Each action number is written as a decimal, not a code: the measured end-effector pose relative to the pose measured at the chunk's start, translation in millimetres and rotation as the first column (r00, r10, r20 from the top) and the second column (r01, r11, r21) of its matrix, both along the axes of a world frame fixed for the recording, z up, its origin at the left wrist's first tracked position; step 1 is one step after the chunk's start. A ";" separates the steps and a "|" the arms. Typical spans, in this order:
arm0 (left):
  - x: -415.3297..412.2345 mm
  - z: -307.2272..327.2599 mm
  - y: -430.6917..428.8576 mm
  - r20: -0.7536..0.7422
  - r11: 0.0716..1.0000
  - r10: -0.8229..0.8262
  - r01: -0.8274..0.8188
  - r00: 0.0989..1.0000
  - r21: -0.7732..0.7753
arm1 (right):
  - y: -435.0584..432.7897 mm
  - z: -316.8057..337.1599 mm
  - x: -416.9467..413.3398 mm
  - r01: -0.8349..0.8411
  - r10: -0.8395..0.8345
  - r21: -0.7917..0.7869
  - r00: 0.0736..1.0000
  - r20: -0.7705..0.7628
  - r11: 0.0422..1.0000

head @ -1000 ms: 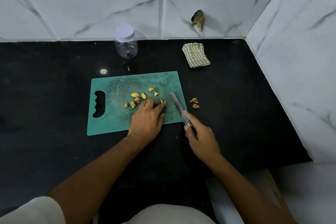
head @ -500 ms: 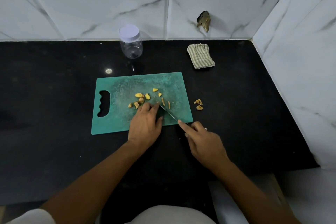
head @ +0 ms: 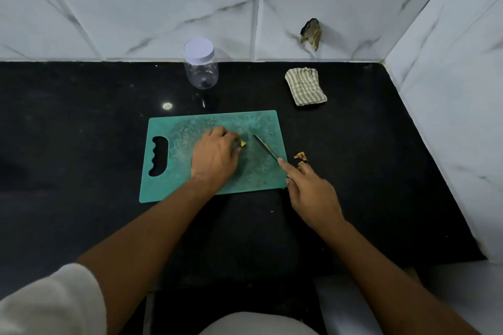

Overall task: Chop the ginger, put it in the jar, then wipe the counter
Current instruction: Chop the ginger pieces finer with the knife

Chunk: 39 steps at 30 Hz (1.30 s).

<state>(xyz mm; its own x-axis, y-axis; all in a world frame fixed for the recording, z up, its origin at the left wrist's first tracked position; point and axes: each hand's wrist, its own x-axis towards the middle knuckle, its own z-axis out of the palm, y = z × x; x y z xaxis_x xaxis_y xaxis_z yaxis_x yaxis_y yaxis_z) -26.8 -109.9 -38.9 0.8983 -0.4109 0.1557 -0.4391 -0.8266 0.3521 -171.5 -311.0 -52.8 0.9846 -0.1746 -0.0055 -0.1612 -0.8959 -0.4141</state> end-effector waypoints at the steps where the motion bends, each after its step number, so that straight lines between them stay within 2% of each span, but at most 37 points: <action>1: 4.6 0.9 -2.4 -0.009 0.999 -0.012 0.012 1.000 0.035 | 0.8 1.1 -0.7 0.017 -0.017 0.055 1.000 0.013 0.998; 6: 16.2 1.7 -8.9 -0.022 0.986 -0.074 0.077 0.997 0.146 | 4.6 5.6 -11.7 0.122 -0.151 0.276 0.985 0.089 0.954; 12: 4.3 -3.1 -11.6 -0.002 0.978 -0.139 0.138 0.990 0.156 | 9.6 9.2 -27.8 0.161 -0.199 0.345 0.977 0.077 0.925; 16: -0.3 -3.2 -12.2 -0.066 0.993 -0.106 0.109 0.992 0.043 | 16.0 10.3 -32.8 0.159 -0.201 0.368 0.977 0.077 0.916; 19: 2.8 -1.3 -14.3 -0.081 0.975 -0.206 0.211 0.975 0.066 | 18.3 11.8 -34.5 0.160 -0.202 0.379 0.977 0.074 0.911; 22: 2.0 -1.0 -14.6 -0.039 0.954 -0.264 0.267 0.964 0.135 | 19.3 13.2 -36.0 0.150 -0.194 0.378 0.977 0.082 0.914; 26: -7.0 -6.1 -7.6 0.009 0.974 -0.202 0.200 0.979 0.103 | 19.9 14.3 -38.4 0.148 -0.190 0.364 0.978 0.082 0.919; 33: -26.1 -20.0 8.6 0.137 0.959 -0.270 0.253 0.953 0.129 | 28.7 11.3 -42.2 0.142 -0.191 0.381 0.977 0.094 0.914; 39: -27.3 -14.8 4.2 0.016 0.987 -0.157 0.157 0.987 0.021 | 36.0 9.8 -42.0 0.124 -0.163 0.380 0.984 0.072 0.917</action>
